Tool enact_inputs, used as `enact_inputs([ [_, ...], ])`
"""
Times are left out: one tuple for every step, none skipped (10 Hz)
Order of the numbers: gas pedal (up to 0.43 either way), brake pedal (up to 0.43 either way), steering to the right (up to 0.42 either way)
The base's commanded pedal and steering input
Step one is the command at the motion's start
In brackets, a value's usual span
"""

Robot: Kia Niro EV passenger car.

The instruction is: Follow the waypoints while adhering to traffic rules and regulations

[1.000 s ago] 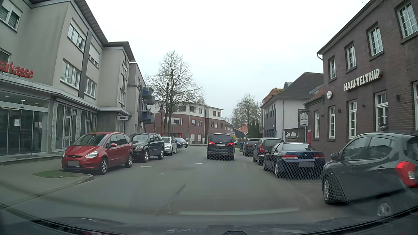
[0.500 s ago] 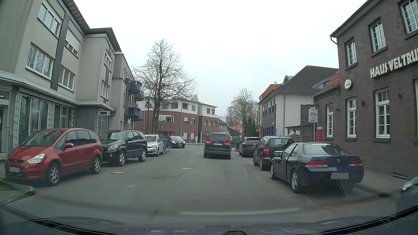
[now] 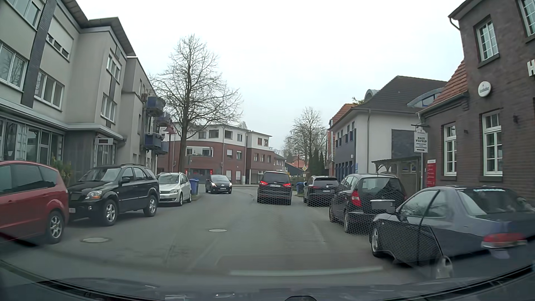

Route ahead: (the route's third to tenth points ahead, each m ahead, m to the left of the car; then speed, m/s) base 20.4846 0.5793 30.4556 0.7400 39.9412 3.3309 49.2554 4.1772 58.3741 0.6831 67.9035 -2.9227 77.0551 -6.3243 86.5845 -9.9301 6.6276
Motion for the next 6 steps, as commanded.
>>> enact_inputs([
  [0.157,0.0,0.007],
  [0.15,0.0,0.002],
  [0.15,0.0,-0.002],
  [0.15,0.0,-0.004],
  [0.15,0.0,-0.006],
  [0.15,0.0,-0.007],
])
